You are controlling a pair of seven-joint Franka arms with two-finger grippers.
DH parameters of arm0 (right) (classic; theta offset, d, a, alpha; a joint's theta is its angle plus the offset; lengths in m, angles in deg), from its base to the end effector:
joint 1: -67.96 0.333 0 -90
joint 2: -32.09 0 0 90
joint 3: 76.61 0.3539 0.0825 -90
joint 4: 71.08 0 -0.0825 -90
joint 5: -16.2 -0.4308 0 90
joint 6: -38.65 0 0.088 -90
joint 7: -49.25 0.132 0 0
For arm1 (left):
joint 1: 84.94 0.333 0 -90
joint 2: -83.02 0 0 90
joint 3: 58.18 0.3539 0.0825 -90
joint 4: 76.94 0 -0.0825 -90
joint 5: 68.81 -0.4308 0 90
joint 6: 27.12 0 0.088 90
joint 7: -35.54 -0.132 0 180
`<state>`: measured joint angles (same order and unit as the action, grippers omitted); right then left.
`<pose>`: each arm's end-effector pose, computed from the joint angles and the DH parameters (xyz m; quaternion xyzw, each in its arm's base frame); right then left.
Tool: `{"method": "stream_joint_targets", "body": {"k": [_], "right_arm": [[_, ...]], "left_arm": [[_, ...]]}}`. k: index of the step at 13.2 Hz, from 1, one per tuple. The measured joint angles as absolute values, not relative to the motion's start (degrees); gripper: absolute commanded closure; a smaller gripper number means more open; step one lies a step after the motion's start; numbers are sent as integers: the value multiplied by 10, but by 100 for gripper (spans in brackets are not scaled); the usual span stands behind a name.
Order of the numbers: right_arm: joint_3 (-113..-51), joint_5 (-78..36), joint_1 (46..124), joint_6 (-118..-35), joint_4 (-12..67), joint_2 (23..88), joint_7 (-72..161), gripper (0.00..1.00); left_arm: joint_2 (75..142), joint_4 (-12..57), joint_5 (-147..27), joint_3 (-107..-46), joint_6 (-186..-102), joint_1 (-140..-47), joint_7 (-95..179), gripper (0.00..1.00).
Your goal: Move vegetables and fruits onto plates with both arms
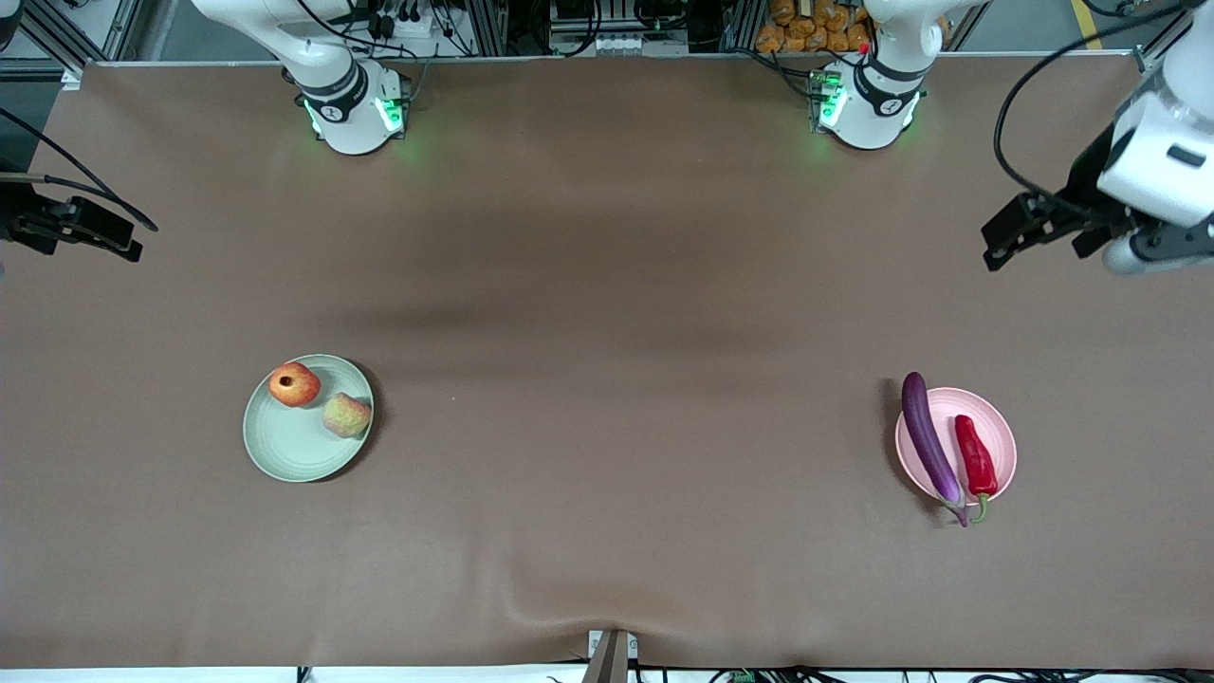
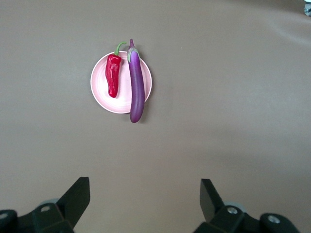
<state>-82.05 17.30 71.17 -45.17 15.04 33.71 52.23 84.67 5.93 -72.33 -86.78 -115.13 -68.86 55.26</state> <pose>0.5979 -0.0251 0.6463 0.9983 -0.0462 -0.0341 0.0111 0.5966 -0.1189 0.6835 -0.9971 -0.0651 -0.0375 0.0139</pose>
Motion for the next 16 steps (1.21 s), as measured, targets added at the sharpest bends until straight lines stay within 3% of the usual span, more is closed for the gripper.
{"method": "stream_joint_targets", "body": {"k": [1,4,6,12,16], "right_arm": [[-821,173,712,-452,150,337,522,0],[-821,173,712,-452,150,337,522,0],[-821,173,712,-452,150,337,522,0],[-821,173,712,-452,150,337,522,0],[-821,173,712,-452,150,337,522,0]], "left_arm": [[840,61,-720,-855,-1145,-704,550,0],[817,93,-718,-671,-1134,-890,505,0],[799,126,-718,-596,-1132,-940,465,0],[739,182,-711,-576,-1123,-936,460,0],[728,135,-709,-565,-1107,-935,474,0]]}}
